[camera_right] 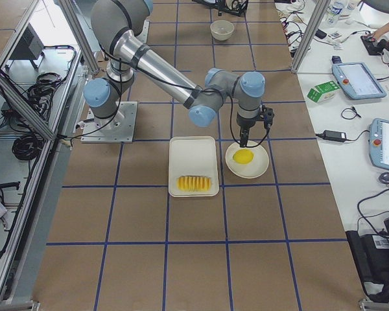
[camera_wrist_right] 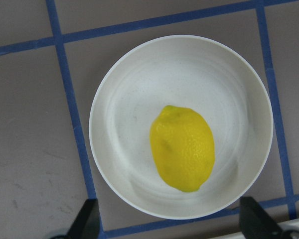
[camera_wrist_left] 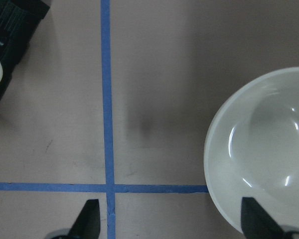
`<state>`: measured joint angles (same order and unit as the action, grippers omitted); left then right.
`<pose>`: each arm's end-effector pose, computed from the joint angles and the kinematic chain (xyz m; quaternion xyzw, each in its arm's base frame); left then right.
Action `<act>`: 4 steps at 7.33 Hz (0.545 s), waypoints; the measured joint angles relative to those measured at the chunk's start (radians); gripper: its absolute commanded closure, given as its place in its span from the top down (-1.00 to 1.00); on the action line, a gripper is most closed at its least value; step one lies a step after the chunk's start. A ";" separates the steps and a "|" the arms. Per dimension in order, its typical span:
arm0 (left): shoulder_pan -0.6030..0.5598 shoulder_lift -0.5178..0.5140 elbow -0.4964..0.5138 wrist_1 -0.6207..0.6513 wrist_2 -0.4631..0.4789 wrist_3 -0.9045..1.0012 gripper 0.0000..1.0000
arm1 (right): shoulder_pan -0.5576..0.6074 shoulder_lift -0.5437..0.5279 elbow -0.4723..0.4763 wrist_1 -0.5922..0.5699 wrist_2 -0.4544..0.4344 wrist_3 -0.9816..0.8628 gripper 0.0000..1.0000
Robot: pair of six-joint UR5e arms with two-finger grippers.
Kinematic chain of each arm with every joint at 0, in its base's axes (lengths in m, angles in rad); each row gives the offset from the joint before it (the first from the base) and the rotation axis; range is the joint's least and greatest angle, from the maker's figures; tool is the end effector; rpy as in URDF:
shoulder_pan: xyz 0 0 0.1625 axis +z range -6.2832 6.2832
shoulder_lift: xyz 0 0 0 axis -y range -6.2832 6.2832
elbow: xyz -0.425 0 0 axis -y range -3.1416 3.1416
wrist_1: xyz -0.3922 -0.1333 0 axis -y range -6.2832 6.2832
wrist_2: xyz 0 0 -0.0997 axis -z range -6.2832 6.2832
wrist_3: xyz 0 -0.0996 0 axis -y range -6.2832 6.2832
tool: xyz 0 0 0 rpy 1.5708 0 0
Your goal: Place bowl and put lemon in it
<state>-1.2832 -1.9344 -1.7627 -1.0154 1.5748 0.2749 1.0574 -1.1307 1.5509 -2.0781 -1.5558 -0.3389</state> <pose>0.0382 -0.5978 0.2533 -0.0063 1.0000 0.0006 0.0019 -0.2004 -0.6299 0.2965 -0.0867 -0.9953 0.0427 0.0112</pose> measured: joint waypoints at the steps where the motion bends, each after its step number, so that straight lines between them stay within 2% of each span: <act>1: -0.003 -0.023 -0.001 0.017 -0.025 -0.004 0.92 | -0.001 0.034 -0.016 -0.012 -0.002 0.000 1.00; 2: -0.012 -0.040 -0.002 0.026 -0.043 -0.007 0.80 | -0.002 0.063 -0.027 -0.023 -0.004 0.000 1.00; 3: -0.026 -0.055 -0.002 0.033 -0.051 -0.008 0.22 | -0.003 0.090 -0.035 -0.036 -0.005 0.000 1.00; 4: -0.033 -0.068 -0.001 0.041 -0.052 -0.007 -0.82 | -0.004 0.116 -0.040 -0.046 -0.008 0.002 1.00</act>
<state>-1.3162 -2.0021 -1.7640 -0.9748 1.5226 0.2681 1.0532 -1.0148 1.5109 -2.1242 -1.5634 -0.3373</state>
